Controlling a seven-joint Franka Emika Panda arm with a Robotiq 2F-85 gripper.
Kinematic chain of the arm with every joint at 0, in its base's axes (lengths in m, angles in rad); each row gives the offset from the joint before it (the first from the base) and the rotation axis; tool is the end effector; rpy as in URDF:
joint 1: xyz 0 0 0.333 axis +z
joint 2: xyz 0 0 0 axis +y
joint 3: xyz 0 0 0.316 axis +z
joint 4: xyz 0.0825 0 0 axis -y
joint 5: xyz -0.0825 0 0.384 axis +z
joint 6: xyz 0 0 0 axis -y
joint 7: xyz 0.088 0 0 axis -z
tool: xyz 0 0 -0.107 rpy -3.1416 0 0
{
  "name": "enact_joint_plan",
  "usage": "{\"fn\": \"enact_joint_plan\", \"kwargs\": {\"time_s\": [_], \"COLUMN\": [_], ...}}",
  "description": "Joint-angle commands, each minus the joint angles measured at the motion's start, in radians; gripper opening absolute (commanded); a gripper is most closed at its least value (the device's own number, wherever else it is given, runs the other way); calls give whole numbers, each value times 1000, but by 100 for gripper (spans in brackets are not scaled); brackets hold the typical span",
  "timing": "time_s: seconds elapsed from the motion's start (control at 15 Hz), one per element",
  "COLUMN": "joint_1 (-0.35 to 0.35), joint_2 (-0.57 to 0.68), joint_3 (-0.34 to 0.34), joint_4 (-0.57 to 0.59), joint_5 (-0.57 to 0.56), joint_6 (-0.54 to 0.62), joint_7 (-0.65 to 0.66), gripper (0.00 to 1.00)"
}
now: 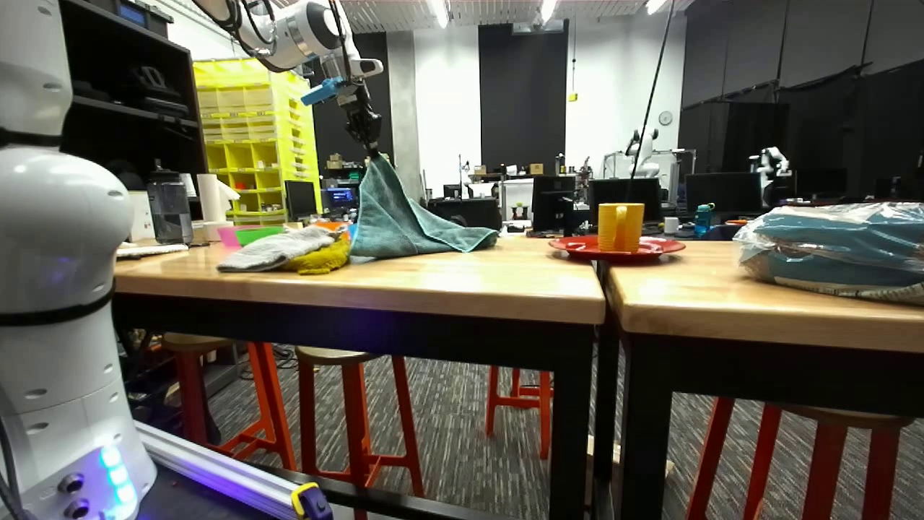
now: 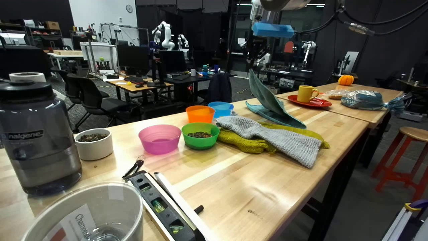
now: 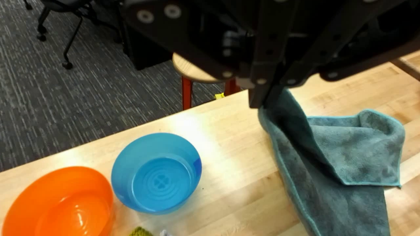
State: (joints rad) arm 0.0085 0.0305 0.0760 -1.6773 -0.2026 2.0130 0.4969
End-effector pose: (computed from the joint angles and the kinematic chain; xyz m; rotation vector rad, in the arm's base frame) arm 0.5989 0.0382 0.6012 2.9522 -0.5282 0.5256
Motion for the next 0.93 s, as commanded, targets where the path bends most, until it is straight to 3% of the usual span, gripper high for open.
{"fn": "enact_joint_plan", "kwargs": {"time_s": [0.0,0.87], "joint_1": [26,79], "joint_2": [55,161], "joint_3": [-15,-44], "joint_4": [106,260], "joint_5": [-43,-154], "joint_6": [-36,-79], "joint_7": [36,192], "gripper": [1,1]}}
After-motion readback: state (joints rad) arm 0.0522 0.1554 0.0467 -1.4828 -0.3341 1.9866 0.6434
